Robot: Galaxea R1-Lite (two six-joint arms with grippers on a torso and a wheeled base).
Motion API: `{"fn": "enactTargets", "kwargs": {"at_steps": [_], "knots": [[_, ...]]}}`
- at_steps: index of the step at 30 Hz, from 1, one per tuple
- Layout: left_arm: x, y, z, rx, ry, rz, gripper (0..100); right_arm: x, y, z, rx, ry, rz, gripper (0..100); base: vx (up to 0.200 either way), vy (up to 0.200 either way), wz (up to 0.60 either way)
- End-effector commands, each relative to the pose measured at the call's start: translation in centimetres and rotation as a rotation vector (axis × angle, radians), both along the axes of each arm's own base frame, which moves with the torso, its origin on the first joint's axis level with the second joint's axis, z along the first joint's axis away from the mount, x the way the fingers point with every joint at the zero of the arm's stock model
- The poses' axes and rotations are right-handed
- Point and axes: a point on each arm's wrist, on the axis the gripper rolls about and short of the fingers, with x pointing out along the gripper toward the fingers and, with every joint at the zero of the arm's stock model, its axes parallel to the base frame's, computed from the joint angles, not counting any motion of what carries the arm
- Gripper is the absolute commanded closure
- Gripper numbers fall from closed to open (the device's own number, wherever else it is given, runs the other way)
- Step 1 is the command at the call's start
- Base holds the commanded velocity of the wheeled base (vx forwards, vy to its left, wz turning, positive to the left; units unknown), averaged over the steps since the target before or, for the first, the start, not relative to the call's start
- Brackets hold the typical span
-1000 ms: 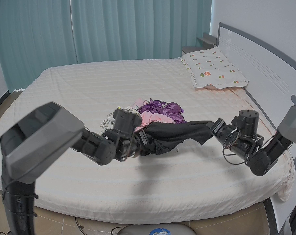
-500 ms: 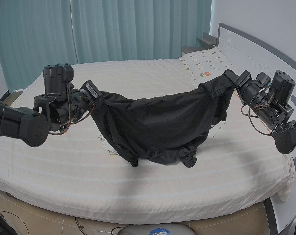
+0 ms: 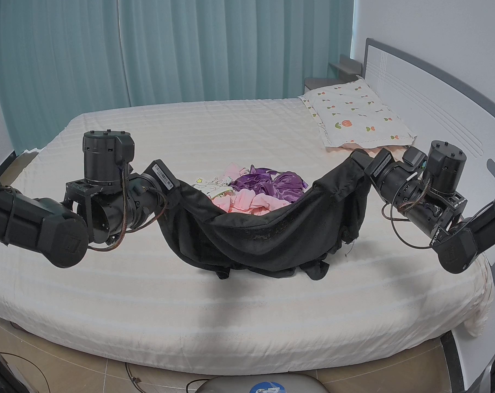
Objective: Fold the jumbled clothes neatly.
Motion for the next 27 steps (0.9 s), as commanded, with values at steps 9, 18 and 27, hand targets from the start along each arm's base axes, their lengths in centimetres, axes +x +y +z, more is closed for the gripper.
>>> {"fn": "enactTargets", "kwargs": {"at_steps": [9, 18, 27], "knots": [[-0.6, 0.6, -0.7, 0.011, 0.026, 0.011, 100, -0.1, 0.2, -0.3, -0.005, 0.014, -0.001, 100, -0.178, 0.0, 0.0], [-0.3, 1.3, -0.8, 0.012, 0.024, 0.034, 100, -0.2, 0.6, -0.4, -0.006, 0.013, 0.012, 100, -0.022, 0.0, 0.0], [0.4, 3.4, -0.2, 0.001, 0.007, 0.097, 100, -0.2, 1.3, -0.1, -0.005, -0.003, 0.028, 100, 0.0, 0.178, 0.0]]}}
